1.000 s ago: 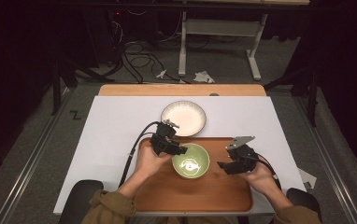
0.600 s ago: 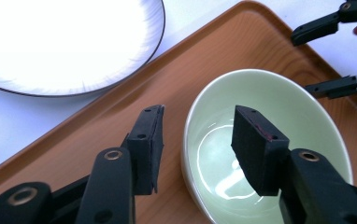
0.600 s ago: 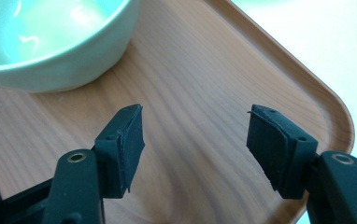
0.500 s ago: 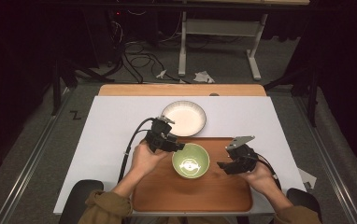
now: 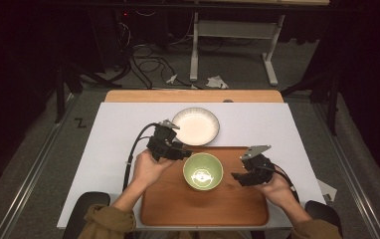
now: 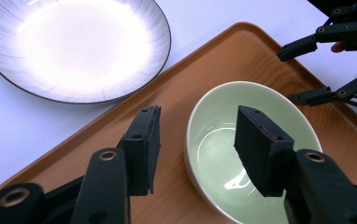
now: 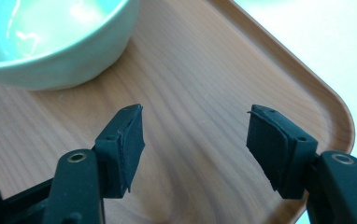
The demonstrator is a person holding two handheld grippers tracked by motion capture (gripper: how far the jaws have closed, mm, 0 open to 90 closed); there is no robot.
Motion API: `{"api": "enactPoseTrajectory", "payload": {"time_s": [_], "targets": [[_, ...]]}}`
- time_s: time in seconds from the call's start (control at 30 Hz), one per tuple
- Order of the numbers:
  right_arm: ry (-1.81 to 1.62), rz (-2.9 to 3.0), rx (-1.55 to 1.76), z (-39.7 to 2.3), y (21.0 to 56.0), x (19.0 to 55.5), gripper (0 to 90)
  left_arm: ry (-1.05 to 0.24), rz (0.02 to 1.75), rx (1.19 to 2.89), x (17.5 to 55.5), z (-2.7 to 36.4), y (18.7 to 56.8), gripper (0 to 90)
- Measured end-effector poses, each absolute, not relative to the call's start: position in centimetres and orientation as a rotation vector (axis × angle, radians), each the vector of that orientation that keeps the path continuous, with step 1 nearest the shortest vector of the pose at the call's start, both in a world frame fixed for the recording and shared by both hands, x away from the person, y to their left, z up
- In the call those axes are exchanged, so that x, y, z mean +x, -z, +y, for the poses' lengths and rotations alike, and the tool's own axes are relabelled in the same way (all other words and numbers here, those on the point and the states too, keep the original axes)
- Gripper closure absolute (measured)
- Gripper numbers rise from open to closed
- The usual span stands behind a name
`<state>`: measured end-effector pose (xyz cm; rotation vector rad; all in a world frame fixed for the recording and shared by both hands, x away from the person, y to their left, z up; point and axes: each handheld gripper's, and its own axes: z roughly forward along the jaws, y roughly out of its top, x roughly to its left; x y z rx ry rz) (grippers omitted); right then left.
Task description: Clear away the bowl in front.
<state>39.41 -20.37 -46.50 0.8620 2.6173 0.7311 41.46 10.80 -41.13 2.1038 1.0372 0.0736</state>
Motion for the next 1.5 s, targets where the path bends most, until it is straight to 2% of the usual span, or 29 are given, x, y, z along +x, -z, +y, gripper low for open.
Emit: {"api": "enactPoseTrajectory", "payload": {"time_s": [0.73,1.5], "targets": [[-0.715,2.627,0.865,-20.2,46.6,39.3,36.8,-0.110,1.068,2.070,39.6,13.5,40.7,48.0],[-0.713,2.627,0.863,-20.2,46.6,39.3,36.8,-0.112,1.138,2.090,39.5,14.2,43.5,49.0]]}}
